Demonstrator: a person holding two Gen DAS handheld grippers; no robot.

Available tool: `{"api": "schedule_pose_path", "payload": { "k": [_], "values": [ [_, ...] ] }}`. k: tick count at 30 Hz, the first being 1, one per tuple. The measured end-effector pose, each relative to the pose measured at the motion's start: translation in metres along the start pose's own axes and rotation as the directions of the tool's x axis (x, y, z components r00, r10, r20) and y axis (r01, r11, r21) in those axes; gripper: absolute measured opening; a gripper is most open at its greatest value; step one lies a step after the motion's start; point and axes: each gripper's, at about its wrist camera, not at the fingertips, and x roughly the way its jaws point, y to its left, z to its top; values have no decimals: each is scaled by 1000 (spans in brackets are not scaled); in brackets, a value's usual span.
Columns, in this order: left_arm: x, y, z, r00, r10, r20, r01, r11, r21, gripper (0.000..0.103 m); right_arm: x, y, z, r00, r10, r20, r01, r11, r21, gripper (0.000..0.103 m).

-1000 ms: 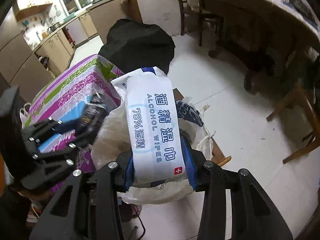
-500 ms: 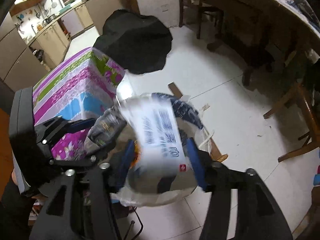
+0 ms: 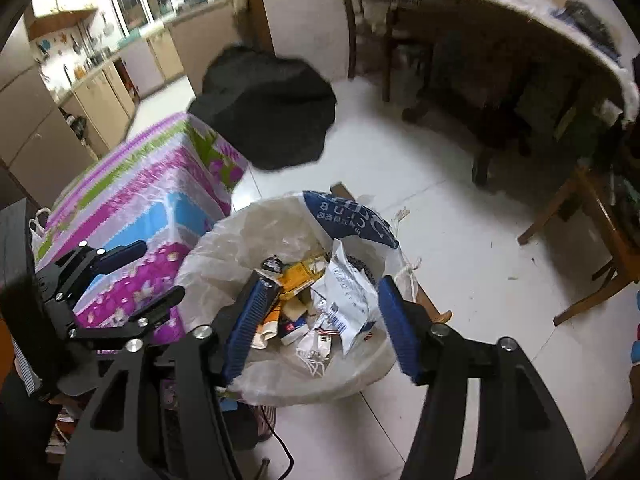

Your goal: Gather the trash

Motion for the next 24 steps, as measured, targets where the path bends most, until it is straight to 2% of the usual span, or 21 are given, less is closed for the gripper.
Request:
{"api": "schedule_pose_path", "payload": {
  "k": [1,3,6,8,11,12,15,17,18,20,21,22,24],
  "values": [
    [-16,-2,-7,999,12,29,-12,1000,4,69,-8,2,-6,1000,-4,25,4,1000,0,77],
    [-43,-6,-20,996,35,83,-34,999,-3,77,-35,7,-29,993,-32,115,32,999,2,85],
    [-86,-9,-40,989,25,149,-21,999,-31,88,-71,14,-64,976,-82,202,78,997,27,97],
    [-118,-14,-56,975,25,220,-16,999,-40,98,-92,18,-84,963,-117,244,105,993,60,97],
    [-162,-24,-77,947,44,320,-32,999,-43,98,-120,28,-111,942,-145,304,127,989,79,97],
    [-172,-27,-82,944,56,325,-42,998,-49,98,-128,33,-119,931,-161,328,141,987,83,97],
    [-198,-32,-100,942,87,325,-54,992,-110,98,-153,51,-149,878,-240,414,211,971,115,97],
    [-215,-36,-115,928,142,345,-91,983,-158,98,-164,63,-169,855,-254,452,224,967,120,98],
    [-220,-36,-121,922,163,352,-109,980,-167,98,-166,65,-177,853,-250,458,214,968,129,97],
    [-234,-41,-136,906,207,368,-151,973,-175,98,-164,69,-190,888,-200,414,158,978,133,97],
    [-240,-41,-141,903,216,373,-161,972,-173,98,-160,71,-194,910,-175,376,134,982,132,97],
    [-244,-44,-147,902,219,372,-168,972,-165,98,-159,72,-197,920,-164,356,124,983,132,97],
    [-252,-49,-157,899,231,372,-184,970,-157,98,-157,76,-206,922,-176,344,139,982,130,97]
  ]
}}
